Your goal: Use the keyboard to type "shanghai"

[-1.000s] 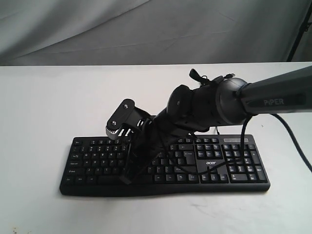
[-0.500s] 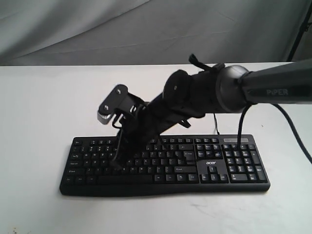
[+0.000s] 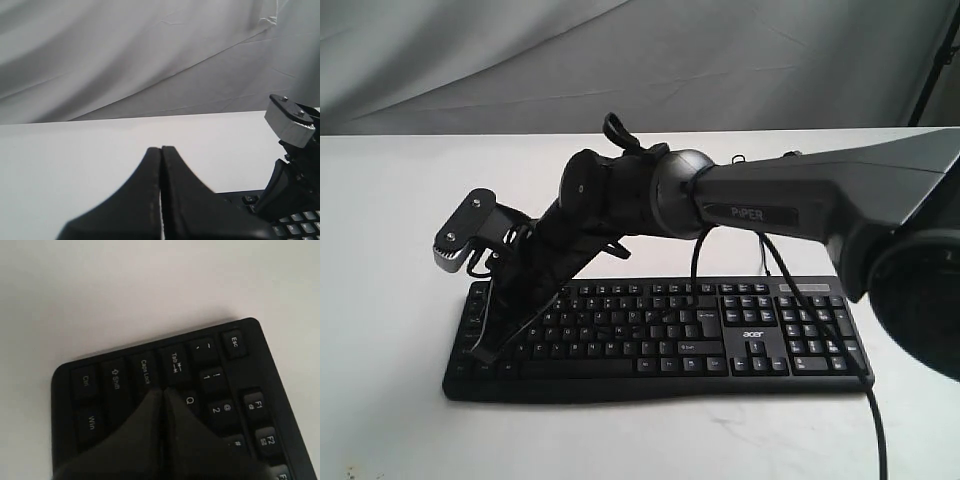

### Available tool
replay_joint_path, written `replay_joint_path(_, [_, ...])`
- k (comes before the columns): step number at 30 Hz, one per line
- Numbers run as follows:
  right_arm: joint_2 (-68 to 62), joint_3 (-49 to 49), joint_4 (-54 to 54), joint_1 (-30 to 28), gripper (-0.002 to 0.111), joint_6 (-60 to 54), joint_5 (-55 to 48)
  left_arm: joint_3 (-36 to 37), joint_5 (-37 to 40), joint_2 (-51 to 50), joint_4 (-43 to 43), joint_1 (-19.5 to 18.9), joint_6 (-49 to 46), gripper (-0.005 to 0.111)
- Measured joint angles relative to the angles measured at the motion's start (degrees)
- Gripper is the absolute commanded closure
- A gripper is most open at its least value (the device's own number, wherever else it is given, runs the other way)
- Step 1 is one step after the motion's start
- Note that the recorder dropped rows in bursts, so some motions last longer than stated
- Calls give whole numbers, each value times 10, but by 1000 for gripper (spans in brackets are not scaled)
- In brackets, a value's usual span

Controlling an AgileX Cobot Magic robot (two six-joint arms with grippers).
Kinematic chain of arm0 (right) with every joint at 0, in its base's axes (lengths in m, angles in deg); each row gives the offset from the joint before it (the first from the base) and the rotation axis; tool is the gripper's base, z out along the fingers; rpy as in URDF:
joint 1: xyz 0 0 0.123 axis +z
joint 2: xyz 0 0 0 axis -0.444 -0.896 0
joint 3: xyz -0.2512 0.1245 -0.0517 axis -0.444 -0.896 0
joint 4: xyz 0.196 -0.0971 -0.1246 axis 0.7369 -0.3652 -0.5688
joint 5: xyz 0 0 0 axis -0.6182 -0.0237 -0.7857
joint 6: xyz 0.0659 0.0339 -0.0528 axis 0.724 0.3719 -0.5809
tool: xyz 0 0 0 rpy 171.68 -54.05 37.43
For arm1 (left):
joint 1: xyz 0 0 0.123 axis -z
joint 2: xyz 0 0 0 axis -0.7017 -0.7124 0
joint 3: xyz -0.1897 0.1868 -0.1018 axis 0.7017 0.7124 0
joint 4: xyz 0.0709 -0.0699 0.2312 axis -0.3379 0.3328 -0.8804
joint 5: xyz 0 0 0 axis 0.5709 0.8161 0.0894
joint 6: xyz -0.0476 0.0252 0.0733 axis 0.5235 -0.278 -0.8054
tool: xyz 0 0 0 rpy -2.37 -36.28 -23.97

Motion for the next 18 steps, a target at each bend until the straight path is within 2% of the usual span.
replay_joint_path(18, [-19,6,-6,3,108,2,-4,0,0,0,0,0,0,107])
